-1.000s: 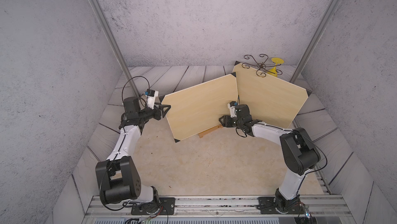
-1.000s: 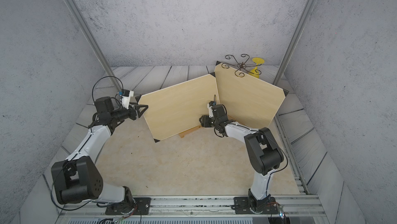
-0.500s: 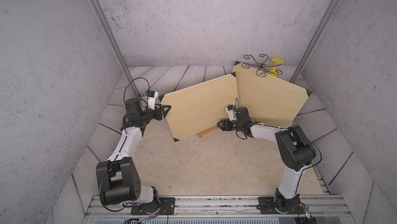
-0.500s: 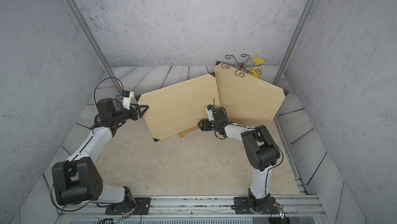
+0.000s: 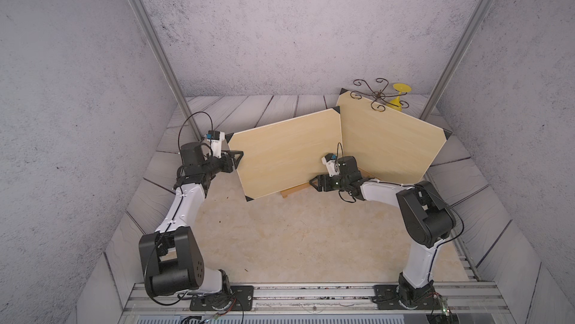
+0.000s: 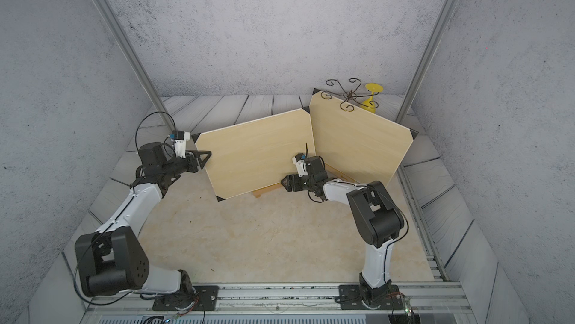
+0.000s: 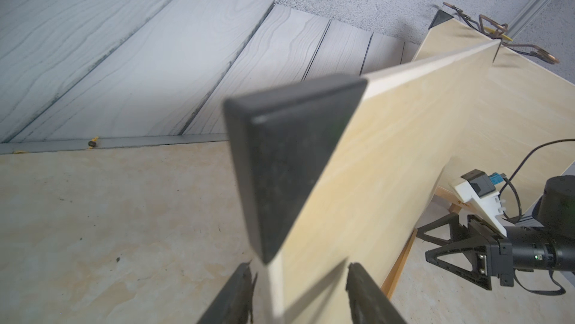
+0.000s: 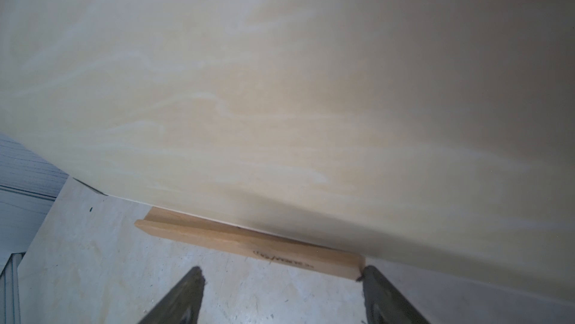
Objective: Assemble the easel
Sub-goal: Adjust the easel at the center of the board.
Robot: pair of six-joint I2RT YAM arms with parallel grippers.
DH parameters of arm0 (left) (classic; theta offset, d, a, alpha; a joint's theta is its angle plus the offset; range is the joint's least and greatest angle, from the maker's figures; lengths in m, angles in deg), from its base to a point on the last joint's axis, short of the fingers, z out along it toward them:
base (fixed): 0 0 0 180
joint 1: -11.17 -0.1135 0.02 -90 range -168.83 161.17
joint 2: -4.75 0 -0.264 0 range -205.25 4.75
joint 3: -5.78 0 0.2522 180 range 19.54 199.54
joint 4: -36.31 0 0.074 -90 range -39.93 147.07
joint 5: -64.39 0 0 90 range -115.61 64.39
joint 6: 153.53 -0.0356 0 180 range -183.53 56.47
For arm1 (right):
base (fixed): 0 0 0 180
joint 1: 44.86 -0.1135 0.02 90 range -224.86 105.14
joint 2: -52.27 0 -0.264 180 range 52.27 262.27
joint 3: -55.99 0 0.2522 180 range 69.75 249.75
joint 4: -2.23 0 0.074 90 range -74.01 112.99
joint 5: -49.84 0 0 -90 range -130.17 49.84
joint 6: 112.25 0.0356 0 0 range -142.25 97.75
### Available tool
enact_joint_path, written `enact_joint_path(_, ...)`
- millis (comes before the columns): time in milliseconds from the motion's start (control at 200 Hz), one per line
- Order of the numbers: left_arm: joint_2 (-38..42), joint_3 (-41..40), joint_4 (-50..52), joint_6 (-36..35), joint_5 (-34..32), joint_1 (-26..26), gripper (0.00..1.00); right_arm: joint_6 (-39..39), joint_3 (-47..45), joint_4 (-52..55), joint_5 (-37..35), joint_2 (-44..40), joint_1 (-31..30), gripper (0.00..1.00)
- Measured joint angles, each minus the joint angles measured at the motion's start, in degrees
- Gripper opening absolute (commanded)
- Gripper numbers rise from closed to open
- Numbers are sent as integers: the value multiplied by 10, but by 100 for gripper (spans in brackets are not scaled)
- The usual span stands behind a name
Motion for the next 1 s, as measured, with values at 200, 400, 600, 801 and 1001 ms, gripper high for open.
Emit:
enact_joint_path(200, -26, 9, -19, 11, 11, -3, 52, -1, -1, -16, 5, 5, -12, 83)
enact_joint_path(400, -38, 12, -35, 19, 16, -2, 52, -2, -1, -23, 4, 8, -23, 84)
enact_joint_path(600, -43, 14, -57, 31, 17, 2, 52, -2, -1, -24, 2, 8, -34, 86)
enact_joint_path(801, -49, 19, -57, 38, 5, 5, 52, -8, -3, -26, -4, 8, -38, 87)
enact_joint_path(1001, -47, 18, -57, 51, 1, -2, 56, -20, -10, -21, -17, 4, -44, 89)
